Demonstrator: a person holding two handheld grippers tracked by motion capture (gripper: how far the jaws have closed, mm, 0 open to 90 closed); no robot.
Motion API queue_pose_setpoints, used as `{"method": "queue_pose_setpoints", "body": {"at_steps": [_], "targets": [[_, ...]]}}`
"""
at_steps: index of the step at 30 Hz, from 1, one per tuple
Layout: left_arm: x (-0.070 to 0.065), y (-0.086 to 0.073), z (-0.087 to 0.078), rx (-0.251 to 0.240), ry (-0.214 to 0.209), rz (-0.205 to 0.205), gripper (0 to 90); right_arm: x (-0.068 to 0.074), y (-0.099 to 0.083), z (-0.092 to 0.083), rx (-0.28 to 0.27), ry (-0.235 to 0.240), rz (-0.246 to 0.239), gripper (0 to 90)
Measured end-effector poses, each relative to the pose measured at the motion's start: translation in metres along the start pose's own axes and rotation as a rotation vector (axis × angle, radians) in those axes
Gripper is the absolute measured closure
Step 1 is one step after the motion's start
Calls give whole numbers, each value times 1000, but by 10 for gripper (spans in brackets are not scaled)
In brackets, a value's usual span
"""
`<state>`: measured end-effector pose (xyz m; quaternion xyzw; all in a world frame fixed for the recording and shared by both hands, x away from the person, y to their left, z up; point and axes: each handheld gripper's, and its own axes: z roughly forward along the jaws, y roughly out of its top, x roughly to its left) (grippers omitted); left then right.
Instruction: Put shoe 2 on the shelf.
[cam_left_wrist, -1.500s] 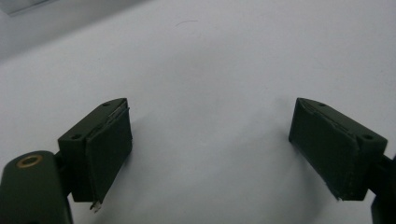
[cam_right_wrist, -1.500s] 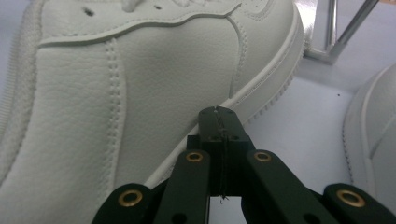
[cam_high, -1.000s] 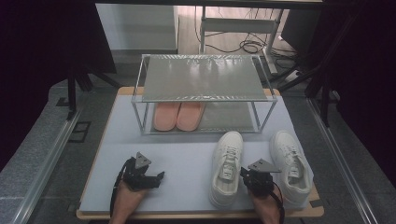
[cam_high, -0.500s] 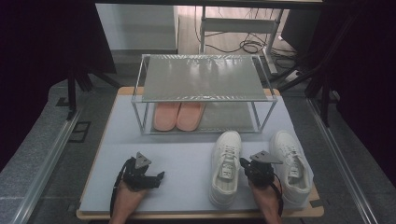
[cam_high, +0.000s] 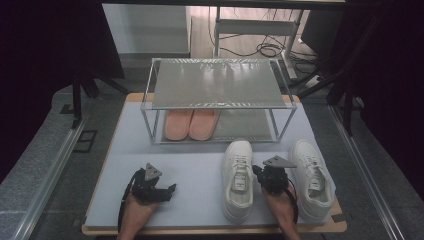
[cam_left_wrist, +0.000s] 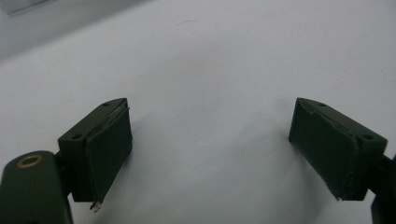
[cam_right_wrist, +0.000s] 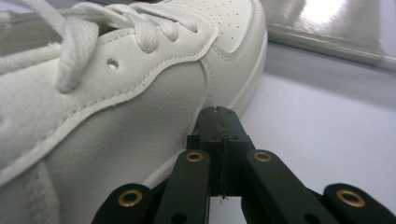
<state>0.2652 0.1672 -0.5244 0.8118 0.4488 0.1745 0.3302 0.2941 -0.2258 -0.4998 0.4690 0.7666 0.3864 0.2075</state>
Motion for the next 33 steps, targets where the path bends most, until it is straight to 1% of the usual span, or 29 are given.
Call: {"method": "queue_pose_setpoints", "body": {"at_steps": [2,6,11,20,26,29,33], "targets": [[0,0,0,0,0,0,134,3,3,4,0,10,-14,900],[0,0,0,0,0,1,134,11,9,13,3,48,-45,900],[0,0,0,0,0,0,134,17,17,23,14,92,-76,900],[0,0,0,0,0,0,134,34,32,40,36,174,-163,900],[0,0,0,0,0,1,134,44,37,50,46,229,-183,900],[0,0,0,0,0,1,134,48,39,53,52,237,-198,900],[0,0,0,0,0,1,134,45,40,50,52,245,-210,889]]}}
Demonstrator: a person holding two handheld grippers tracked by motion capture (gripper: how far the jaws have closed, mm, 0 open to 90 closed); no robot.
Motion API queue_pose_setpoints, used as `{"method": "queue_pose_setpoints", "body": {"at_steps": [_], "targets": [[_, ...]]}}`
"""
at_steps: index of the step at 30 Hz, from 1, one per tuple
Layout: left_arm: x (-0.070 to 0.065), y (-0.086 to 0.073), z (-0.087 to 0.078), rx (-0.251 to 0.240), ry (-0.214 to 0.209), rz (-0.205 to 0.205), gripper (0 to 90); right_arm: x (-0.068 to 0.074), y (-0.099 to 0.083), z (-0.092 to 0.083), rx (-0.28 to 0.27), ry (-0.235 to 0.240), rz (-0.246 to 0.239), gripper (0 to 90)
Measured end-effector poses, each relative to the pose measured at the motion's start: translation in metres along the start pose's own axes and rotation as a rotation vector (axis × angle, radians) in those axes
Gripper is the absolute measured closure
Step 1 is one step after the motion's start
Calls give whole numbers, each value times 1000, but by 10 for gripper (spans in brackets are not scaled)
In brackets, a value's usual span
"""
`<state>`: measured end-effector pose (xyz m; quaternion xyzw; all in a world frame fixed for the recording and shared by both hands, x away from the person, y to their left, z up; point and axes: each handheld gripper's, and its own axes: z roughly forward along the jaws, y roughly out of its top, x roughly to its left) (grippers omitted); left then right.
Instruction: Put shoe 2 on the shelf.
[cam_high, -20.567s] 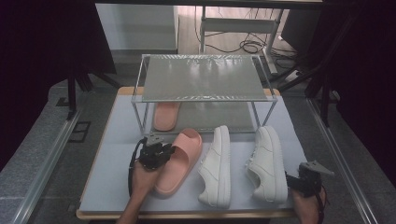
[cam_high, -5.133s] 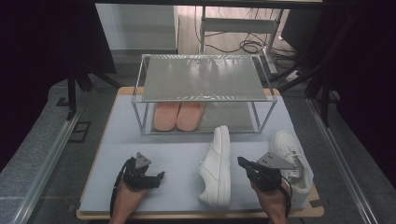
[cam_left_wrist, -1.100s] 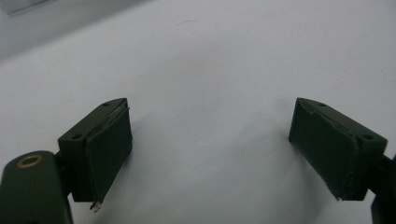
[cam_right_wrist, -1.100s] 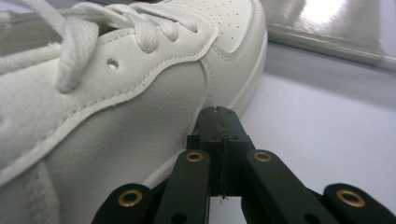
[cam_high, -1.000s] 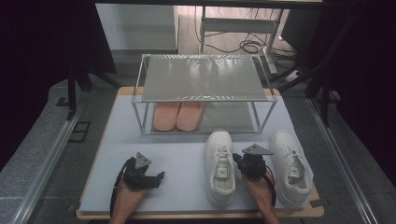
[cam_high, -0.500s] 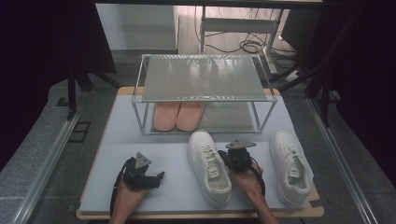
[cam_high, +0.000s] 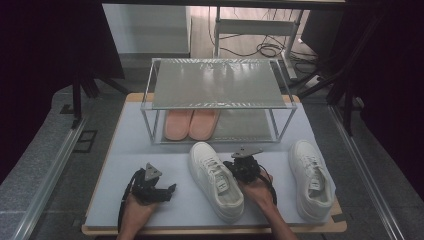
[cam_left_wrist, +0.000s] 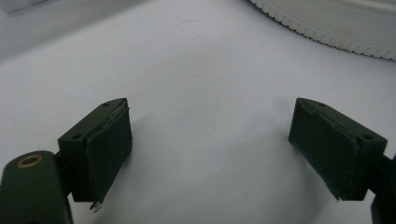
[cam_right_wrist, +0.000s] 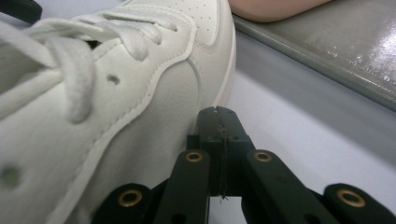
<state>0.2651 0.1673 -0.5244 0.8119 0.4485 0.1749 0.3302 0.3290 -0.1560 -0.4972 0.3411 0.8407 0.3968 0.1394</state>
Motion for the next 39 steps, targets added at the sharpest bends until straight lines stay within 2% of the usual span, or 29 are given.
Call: {"method": "queue_pose_setpoints", "body": {"at_steps": [3,7,20,33,39], "targets": [[0,0,0,0,0,0,134,-2,0,-7,-3,-9,2,834],[0,0,0,0,0,0,134,-2,-1,-17,-4,-1,10,809],[0,0,0,-1,2,-2,135,2,-11,-59,20,53,49,782],[0,0,0,2,1,2,134,21,-11,-96,55,87,34,730],[0,0,0,-1,2,2,135,29,-8,-102,79,108,25,693]]}}
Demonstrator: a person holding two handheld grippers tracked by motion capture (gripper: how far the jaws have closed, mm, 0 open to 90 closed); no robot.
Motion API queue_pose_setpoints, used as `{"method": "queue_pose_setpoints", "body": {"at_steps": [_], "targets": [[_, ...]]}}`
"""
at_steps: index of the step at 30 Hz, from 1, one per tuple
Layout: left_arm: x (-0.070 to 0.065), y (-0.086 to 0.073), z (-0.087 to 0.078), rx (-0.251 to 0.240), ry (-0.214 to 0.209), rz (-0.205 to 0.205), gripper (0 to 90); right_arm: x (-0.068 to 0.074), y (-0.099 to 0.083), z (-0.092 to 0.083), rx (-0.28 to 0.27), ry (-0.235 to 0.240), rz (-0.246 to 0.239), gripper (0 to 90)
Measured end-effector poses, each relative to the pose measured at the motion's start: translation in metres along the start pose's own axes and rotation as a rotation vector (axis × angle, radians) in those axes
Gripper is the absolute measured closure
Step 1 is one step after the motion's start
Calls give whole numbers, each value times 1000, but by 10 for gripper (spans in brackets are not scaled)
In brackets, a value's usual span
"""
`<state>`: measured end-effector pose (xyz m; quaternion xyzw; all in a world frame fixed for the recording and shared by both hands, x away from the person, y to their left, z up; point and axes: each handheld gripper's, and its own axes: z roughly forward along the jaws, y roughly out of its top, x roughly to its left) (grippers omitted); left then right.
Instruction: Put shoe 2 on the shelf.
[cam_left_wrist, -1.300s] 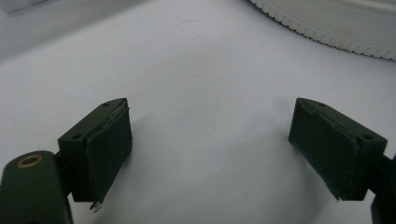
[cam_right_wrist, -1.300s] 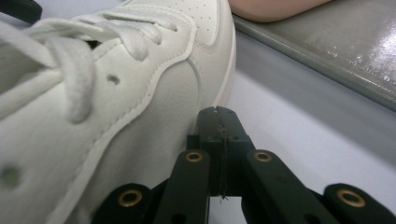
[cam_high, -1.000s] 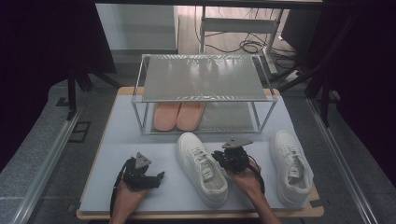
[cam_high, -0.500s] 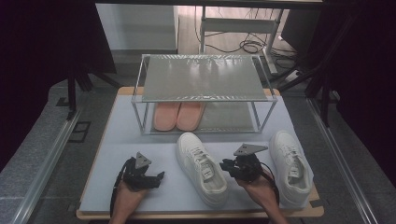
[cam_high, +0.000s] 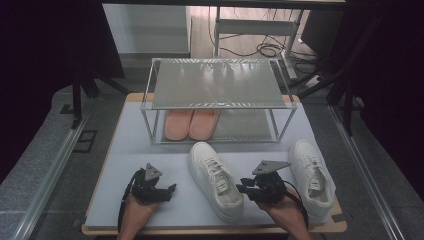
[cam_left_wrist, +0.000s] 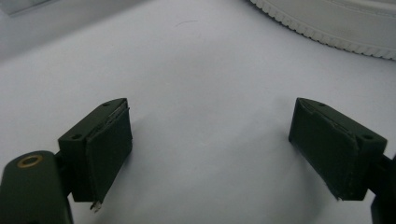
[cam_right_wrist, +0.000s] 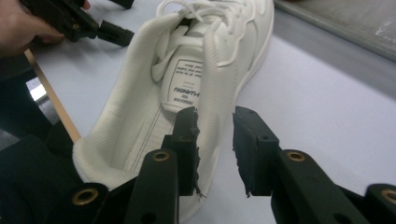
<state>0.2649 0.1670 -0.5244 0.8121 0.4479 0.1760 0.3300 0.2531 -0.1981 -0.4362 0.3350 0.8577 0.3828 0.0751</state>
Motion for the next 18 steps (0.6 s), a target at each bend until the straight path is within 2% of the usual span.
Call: {"method": "queue_pose_setpoints", "body": {"at_steps": [7,12,15,18], "targets": [[0,0,0,0,0,0,134,-1,1,17,49,-1,14,648],[0,0,0,1,-1,0,135,-4,3,29,83,15,33,637],[0,0,0,1,-1,0,135,-6,5,34,99,23,50,667],[0,0,0,0,-1,-4,135,-7,5,34,106,38,84,776]]}}
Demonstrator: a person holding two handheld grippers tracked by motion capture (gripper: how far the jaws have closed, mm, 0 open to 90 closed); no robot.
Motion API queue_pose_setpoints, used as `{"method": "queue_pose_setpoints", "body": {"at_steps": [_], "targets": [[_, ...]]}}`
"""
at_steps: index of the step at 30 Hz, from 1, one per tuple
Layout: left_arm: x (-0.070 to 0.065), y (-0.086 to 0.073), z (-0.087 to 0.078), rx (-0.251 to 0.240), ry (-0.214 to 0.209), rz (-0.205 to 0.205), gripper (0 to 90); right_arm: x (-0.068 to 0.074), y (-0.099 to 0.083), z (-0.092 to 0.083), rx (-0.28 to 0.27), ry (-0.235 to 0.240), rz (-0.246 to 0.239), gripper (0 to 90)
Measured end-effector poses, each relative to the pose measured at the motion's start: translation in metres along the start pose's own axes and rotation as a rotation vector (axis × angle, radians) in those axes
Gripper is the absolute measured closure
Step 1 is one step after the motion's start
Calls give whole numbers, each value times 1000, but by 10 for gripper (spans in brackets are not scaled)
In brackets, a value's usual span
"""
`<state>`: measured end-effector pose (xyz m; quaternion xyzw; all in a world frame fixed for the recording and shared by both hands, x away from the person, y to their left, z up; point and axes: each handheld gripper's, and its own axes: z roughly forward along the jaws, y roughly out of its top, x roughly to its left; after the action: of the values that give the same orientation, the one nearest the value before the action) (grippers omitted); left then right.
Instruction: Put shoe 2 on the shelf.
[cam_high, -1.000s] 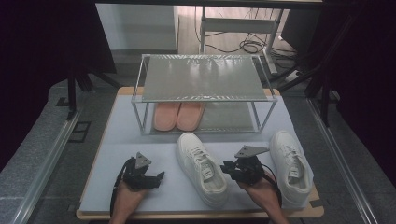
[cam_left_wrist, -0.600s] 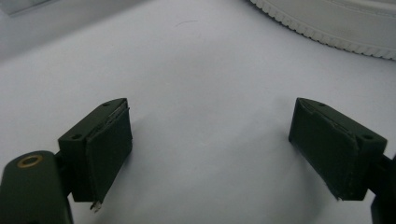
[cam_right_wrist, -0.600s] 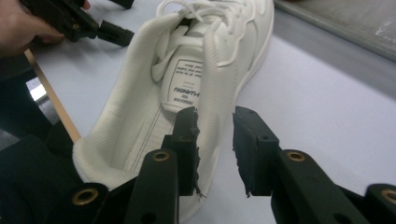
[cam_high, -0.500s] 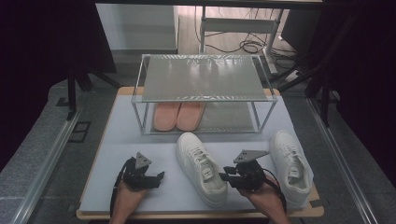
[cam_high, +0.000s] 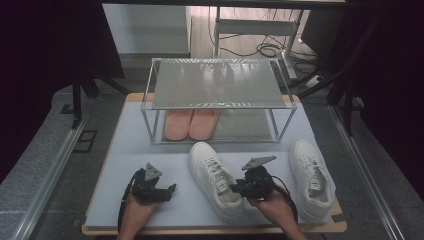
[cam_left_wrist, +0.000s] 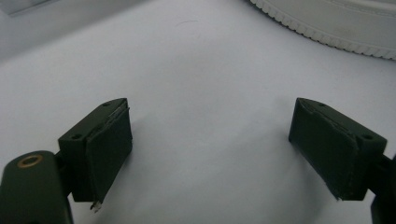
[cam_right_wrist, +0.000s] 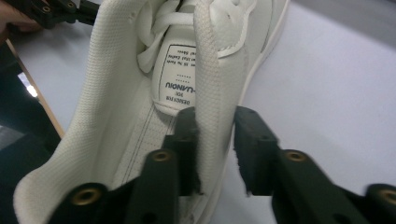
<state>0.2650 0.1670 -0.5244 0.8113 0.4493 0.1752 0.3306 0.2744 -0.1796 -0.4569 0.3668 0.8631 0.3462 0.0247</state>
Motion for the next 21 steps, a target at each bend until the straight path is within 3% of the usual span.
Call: {"method": "queue_pose_setpoints", "body": {"at_steps": [5,16,21], "targets": [[0,0,0,-1,0,0,135,-5,0,-3,5,30,58,814],[0,0,0,2,-2,2,134,-24,0,-11,-48,161,248,828],[0,0,0,1,-2,2,134,-29,2,-17,-69,205,296,827]]}}
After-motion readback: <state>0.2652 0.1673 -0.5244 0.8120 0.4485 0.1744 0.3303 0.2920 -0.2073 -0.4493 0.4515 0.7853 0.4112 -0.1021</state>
